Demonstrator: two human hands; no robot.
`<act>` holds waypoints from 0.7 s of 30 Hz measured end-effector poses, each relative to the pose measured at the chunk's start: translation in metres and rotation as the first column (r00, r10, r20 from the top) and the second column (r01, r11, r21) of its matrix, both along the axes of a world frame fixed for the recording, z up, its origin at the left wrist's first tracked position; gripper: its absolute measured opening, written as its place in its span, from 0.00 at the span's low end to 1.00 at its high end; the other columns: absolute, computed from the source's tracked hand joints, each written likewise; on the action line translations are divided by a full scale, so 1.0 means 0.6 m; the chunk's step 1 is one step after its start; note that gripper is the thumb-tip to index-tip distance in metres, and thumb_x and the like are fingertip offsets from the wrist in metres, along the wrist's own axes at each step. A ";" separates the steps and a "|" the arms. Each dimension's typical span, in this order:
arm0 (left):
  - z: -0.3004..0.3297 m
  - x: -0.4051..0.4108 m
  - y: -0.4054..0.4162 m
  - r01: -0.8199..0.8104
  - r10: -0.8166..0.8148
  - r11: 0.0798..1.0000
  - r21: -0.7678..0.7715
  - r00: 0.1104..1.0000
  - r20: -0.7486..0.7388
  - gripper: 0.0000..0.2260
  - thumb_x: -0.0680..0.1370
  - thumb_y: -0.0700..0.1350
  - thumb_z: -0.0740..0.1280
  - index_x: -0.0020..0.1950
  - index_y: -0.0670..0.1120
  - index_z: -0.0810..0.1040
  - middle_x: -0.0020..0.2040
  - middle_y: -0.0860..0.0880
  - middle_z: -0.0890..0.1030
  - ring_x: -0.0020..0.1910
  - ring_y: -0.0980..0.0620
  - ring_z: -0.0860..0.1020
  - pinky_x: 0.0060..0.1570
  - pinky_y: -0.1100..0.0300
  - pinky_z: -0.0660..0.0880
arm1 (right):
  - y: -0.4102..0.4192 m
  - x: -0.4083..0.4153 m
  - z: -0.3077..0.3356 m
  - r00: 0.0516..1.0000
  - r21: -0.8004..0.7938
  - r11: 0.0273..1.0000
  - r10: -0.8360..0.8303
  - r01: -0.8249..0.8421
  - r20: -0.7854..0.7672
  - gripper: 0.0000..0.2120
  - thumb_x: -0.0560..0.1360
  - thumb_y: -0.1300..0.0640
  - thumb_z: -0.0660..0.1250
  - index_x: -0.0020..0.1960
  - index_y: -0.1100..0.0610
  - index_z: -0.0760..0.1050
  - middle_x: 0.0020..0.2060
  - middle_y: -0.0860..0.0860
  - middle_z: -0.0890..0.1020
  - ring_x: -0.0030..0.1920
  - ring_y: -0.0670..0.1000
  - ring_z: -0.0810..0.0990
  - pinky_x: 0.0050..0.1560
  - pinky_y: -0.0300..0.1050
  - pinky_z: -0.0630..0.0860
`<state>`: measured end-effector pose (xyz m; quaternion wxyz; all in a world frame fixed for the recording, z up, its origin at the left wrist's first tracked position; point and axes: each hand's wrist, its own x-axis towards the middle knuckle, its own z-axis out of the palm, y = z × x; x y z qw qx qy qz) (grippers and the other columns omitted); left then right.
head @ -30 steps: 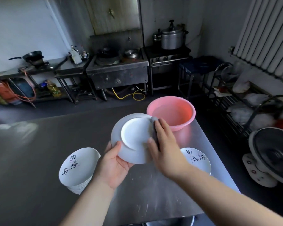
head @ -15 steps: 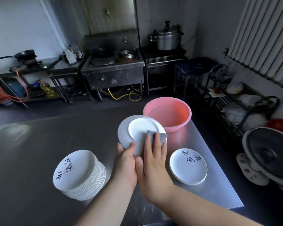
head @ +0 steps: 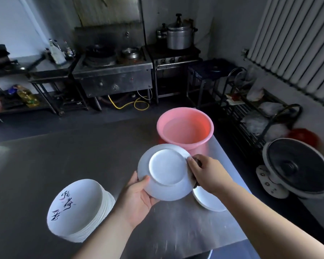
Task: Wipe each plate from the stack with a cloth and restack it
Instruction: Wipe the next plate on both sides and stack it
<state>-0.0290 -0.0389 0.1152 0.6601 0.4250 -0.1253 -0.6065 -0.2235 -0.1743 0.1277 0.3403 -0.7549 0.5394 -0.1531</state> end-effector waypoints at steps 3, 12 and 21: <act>-0.034 0.026 -0.008 0.078 -0.081 0.993 0.088 0.996 0.030 0.22 0.80 0.40 0.64 0.74 0.50 0.75 0.66 0.44 0.83 0.58 0.45 0.85 0.46 0.48 0.84 | 0.005 -0.015 -0.007 0.993 0.136 0.991 0.033 -0.017 -0.113 0.22 0.83 0.39 0.57 0.43 0.55 0.76 0.28 0.48 0.84 0.30 0.48 0.80 0.38 0.49 0.80; -0.098 0.033 -0.052 0.412 -0.434 0.887 0.207 0.898 0.075 0.25 0.77 0.41 0.69 0.74 0.53 0.73 0.67 0.42 0.82 0.58 0.42 0.83 0.40 0.51 0.81 | 0.025 -0.076 -0.043 0.996 0.582 0.812 0.010 0.046 -0.092 0.19 0.85 0.44 0.57 0.43 0.56 0.74 0.37 0.59 0.87 0.27 0.54 0.69 0.25 0.40 0.63; -0.110 -0.067 -0.160 0.359 -0.404 0.876 0.322 0.911 0.083 0.30 0.84 0.69 0.45 0.75 0.55 0.72 0.72 0.56 0.78 0.76 0.55 0.69 0.82 0.54 0.53 | -0.017 -0.167 -0.075 0.933 0.578 0.789 -0.338 0.211 0.121 0.34 0.88 0.40 0.46 0.48 0.65 0.79 0.36 0.57 0.87 0.33 0.56 0.73 0.29 0.44 0.67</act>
